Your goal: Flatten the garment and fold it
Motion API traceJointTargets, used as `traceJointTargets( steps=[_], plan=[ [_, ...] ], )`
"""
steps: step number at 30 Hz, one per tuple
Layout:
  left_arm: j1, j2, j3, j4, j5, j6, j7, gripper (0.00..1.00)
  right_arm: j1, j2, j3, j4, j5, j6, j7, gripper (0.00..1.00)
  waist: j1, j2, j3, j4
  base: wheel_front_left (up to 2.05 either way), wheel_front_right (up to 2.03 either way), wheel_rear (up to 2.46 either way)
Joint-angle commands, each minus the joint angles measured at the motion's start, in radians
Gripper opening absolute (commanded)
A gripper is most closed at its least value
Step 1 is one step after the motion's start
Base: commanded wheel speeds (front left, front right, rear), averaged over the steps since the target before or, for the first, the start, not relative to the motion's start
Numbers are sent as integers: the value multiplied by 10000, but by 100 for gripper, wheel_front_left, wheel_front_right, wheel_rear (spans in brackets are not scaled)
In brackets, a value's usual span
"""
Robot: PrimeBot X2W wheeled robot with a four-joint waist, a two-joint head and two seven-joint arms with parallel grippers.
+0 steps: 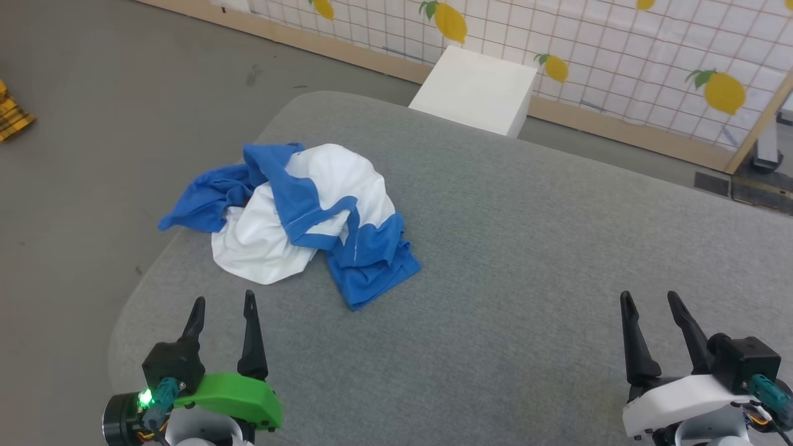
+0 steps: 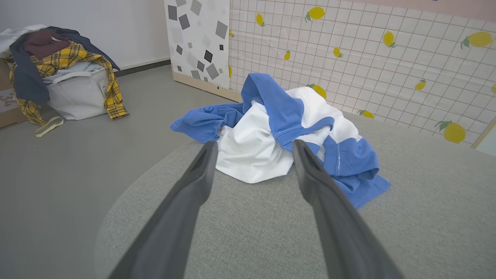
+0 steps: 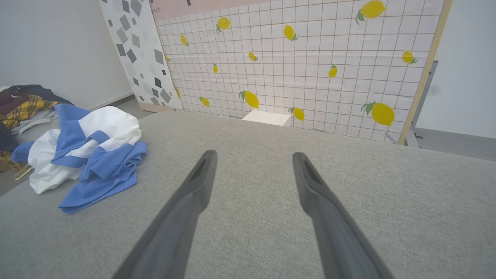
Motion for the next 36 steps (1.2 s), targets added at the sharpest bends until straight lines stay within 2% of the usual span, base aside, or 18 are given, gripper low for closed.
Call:
traceJointTargets(
  steps=[1, 16, 36],
  plan=[
    [103, 34, -19, 44, -64, 63, -122, 100, 153, 3, -43, 77, 93, -11, -134, 100, 0, 44, 16, 113, 0, 0, 0],
    [18, 246, -122, 349, -234, 51, -432, 100, 241, 4, -107, 345, 191, -13, -445, 100, 0, 52, 10, 729, 0, 0, 0],
    [25, 390, -339, 702, -648, 247, -813, 100, 445, 5, -153, 536, 411, -15, -746, 100, 0, 61, -10, 1439, 0, 0, 0]
  ],
)
